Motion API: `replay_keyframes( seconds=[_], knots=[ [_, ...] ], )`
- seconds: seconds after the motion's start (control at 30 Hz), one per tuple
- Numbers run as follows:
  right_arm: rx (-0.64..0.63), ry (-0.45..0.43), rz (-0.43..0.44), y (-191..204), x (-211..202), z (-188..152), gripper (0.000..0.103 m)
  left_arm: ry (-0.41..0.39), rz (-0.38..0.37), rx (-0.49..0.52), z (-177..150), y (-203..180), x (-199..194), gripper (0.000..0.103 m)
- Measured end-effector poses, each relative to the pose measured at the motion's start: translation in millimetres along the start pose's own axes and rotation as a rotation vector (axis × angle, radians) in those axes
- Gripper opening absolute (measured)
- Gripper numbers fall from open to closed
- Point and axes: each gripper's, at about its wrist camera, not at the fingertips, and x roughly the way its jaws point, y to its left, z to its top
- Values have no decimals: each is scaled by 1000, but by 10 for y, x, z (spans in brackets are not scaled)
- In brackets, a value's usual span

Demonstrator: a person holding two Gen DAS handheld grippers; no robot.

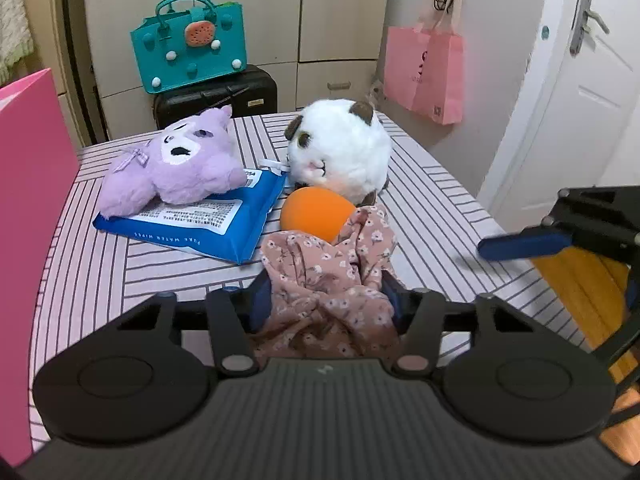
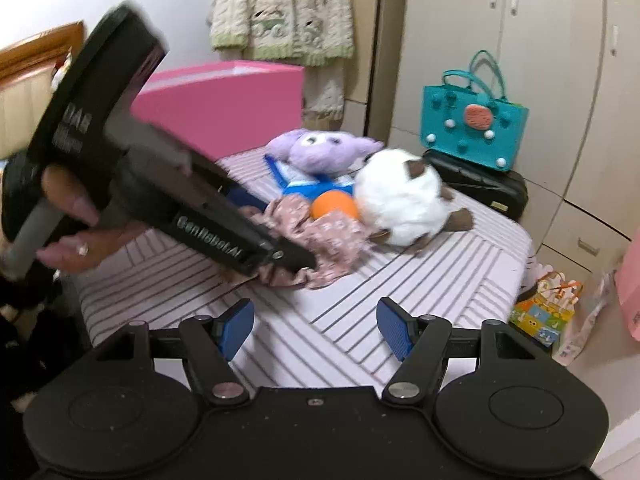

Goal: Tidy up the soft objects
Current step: 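Grasp the pink floral scrunchie with the left gripper while the right gripper grasps the orange sponge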

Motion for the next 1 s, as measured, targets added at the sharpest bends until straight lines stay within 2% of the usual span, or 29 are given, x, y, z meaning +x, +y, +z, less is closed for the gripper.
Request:
replay_keyframes(
  seconds=[0.07, 0.13, 0.2, 0.37, 0.47, 0.53, 0.6, 0.83, 0.9, 1.0],
  knots=[
    [21, -5, -7, -42, -26, 26, 72, -12, 14, -14, -15, 8, -14, 31],
    [32, -1, -11, -61, 9, 37, 72, -18, 24, -18, -32, 18, -29, 26],
    [29, 15, -16, -53, 85, 44, 72, -11, 0, -27, -46, 55, -57, 19],
    [56, 0, -3, -48, 161, 96, 72, 21, -46, -92, -117, 246, -220, 17],
    [100, -18, -9, -67, 204, 181, 72, 10, -8, -130, -176, 372, -325, 17],
    [131, -24, -30, -70, 263, 235, 67, -5, 45, -162, -191, 451, -374, 17],
    [148, -28, -31, -55, 346, 284, 64, -21, 63, -166, -201, 487, -404, 17],
    [103, -32, -85, 113, 676, 380, 62, -36, 60, -167, -233, 561, -501, 17],
    [69, -51, -86, 160, 742, 383, 66, -30, 48, -174, -248, 595, -523, 17],
    [54, -51, -144, 213, 843, 398, 68, -22, 36, -180, -274, 618, -544, 17]
  ],
)
